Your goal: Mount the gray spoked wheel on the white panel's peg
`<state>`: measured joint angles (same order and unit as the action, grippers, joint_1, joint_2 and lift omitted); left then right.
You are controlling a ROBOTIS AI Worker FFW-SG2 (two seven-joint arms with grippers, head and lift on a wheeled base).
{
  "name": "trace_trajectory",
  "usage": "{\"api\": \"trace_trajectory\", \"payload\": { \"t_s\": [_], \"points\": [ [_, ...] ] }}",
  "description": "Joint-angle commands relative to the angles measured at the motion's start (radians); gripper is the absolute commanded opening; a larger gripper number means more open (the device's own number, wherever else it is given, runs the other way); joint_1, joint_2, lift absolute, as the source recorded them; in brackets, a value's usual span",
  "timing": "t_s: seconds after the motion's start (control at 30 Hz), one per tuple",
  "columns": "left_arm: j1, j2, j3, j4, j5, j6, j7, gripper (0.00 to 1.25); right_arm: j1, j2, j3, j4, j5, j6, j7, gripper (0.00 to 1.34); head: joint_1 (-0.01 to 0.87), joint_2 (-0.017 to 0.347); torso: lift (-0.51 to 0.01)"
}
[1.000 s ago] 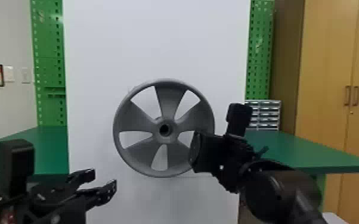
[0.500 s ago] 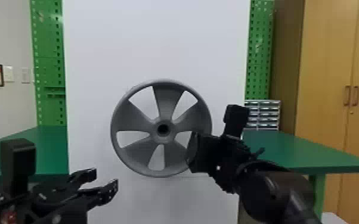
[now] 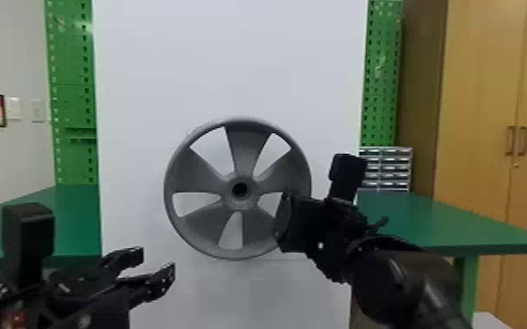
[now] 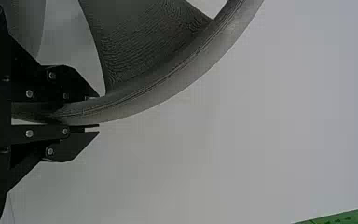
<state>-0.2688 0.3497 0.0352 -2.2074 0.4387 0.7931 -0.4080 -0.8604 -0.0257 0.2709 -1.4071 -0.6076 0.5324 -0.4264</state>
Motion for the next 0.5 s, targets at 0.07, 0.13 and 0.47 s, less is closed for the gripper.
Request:
{"api": "trace_trajectory", "payload": {
  "t_s": [0.07, 0.13, 0.47],
  "points": [
    [-0.003, 0.002, -0.004, 0.0, 0.0, 0.0, 0.0, 0.71, -0.011, 0.004, -0.001, 0.022, -0.008, -0.015, 0.0, 0.12, 0.121, -0.008, -0.433],
    [-0.004, 0.002, -0.004, 0.0, 0.0, 0.0, 0.0, 0.71, -0.014, 0.006, -0.001, 0.033, -0.012, -0.02, 0.0, 0.12, 0.121, -0.008, -0.433],
    [-0.01, 0.006, -0.012, 0.0, -0.002, 0.0, 0.0, 0.71, -0.042, 0.018, -0.001, 0.073, -0.06, -0.057, -0.063, 0.11, 0.121, -0.008, -0.432]
  ]
}}
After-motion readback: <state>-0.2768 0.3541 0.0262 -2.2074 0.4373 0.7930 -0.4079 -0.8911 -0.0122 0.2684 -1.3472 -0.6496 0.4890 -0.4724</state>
